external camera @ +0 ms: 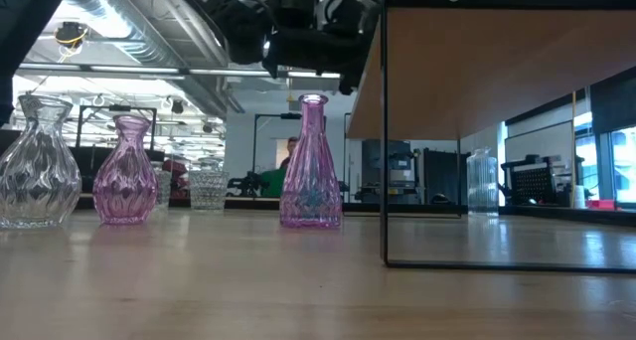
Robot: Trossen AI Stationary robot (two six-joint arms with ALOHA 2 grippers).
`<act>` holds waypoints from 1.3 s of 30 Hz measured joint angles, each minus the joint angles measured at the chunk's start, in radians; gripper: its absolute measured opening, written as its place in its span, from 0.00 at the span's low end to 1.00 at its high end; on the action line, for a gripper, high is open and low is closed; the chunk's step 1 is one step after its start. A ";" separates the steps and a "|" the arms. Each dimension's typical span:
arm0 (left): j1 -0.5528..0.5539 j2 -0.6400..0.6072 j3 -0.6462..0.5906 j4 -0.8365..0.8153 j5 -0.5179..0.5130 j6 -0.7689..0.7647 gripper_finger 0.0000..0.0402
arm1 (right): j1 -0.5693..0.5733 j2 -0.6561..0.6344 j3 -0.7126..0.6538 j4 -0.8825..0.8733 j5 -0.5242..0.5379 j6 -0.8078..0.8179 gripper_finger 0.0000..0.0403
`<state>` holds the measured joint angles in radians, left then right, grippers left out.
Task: Sort vases onto shelf
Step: Put the blue vase on the shelf
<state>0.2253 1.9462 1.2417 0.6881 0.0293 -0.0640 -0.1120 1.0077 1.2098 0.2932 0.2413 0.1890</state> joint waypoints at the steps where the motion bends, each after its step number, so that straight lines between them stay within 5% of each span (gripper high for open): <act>1: -0.004 0.005 0.000 0.000 -0.031 -0.015 0.74 | 0.000 -0.004 0.000 -0.006 0.000 0.000 0.00; 16: -0.010 0.026 0.000 -0.020 -0.112 -0.091 0.78 | 0.000 -0.012 0.000 -0.014 -0.020 -0.002 0.00; 39: -0.010 0.026 0.000 -0.074 -0.087 -0.093 0.82 | 0.000 -0.012 0.000 -0.013 -0.018 -0.001 0.00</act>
<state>0.2157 1.9720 1.2419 0.6144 -0.0579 -0.1566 -0.1116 0.9958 1.2098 0.2802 0.2234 0.1877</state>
